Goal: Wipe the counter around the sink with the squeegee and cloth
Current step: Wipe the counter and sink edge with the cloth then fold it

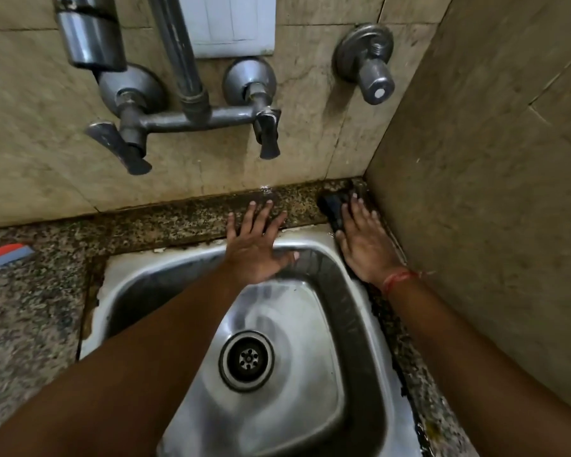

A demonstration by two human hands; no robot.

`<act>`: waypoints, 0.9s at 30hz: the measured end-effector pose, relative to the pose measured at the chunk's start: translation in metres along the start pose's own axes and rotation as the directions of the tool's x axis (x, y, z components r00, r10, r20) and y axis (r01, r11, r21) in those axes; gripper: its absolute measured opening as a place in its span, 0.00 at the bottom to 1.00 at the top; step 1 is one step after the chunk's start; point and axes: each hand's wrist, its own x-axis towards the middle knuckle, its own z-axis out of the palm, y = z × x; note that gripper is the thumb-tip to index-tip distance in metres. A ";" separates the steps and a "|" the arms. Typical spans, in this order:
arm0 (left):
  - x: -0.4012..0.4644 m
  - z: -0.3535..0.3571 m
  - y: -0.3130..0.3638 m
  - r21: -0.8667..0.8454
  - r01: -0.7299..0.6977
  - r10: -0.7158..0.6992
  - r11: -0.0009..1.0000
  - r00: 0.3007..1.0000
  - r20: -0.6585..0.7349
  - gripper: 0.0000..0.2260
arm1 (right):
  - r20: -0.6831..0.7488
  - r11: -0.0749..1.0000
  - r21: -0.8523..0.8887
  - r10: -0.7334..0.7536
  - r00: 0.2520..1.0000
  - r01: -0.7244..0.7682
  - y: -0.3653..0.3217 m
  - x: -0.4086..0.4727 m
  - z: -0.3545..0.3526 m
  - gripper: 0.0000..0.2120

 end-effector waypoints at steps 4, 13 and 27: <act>0.000 0.000 0.002 0.011 0.011 -0.011 1.000 1.000 -0.008 0.39 | 0.014 0.998 0.026 -0.057 0.998 0.057 0.010 -0.060 -0.001 0.31; -0.051 0.025 0.027 -0.105 0.028 -0.053 0.994 0.969 -0.241 0.38 | 0.026 0.977 0.070 -0.202 0.979 0.199 0.004 -0.113 -0.001 0.26; -0.155 0.046 0.109 -0.267 -0.025 0.007 0.963 0.998 -0.067 0.30 | 0.057 0.985 0.039 0.164 0.985 -0.166 -0.005 -0.218 -0.005 0.28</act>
